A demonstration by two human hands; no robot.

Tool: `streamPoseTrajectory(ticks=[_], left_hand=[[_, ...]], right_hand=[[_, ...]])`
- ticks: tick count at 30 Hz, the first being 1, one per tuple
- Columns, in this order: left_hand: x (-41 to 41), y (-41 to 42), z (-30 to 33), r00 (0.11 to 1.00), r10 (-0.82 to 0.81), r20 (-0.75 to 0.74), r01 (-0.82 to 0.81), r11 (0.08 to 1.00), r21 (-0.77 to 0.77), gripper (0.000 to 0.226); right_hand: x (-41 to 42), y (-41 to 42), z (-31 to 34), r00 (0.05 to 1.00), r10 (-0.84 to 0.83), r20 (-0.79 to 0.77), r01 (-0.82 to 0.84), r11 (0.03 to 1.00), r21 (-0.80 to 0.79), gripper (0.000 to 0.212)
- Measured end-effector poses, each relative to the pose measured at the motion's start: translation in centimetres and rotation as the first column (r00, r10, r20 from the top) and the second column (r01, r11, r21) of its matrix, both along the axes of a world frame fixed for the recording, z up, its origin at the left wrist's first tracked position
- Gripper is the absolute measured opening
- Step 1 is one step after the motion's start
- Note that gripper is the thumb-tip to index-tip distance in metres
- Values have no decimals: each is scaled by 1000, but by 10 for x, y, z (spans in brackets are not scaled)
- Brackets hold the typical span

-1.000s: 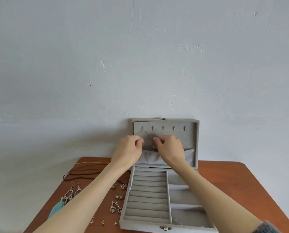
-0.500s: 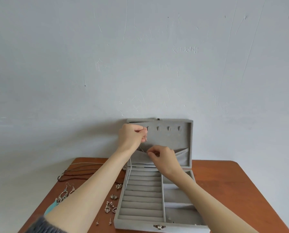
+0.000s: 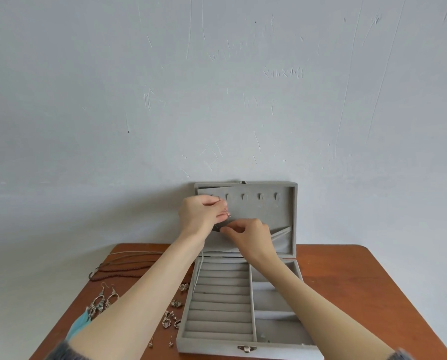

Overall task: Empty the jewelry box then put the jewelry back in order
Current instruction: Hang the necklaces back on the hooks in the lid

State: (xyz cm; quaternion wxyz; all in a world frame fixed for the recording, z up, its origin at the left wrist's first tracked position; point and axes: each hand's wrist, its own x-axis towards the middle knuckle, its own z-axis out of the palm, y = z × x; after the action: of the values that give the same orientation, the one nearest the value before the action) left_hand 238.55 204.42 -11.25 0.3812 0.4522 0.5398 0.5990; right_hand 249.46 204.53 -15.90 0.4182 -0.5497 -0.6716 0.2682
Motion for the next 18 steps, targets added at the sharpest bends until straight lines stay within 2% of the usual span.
streamPoseTrajectory(ticks=[3, 6, 9, 12, 16, 18], left_hand=[[-3, 1, -2, 998, 9, -56, -7, 1000, 23, 7], [-9, 0, -9, 960, 60, -272, -41, 996, 75, 4], [-17, -4, -16, 871, 99, -481, -54, 993, 108, 7], [-25, -8, -22, 730, 144, -668, -55, 987, 153, 8], [-29, -10, -26, 609, 156, -778, -33, 985, 172, 10], [-29, -10, -28, 559, 154, -815, -20, 985, 172, 18]], right_hand=[[1, 3, 2, 999, -48, 11, 48, 998, -37, 18], [2, 7, 3, 993, -121, 0, 120, 991, -63, 22], [1, 9, 2, 988, -152, 17, 153, 987, -59, 22], [1, 9, 2, 993, -116, 31, 118, 992, -53, 16], [8, 5, 2, 999, -39, 31, 40, 999, -31, 13], [11, 2, 0, 998, 27, 56, -26, 999, -19, 12]])
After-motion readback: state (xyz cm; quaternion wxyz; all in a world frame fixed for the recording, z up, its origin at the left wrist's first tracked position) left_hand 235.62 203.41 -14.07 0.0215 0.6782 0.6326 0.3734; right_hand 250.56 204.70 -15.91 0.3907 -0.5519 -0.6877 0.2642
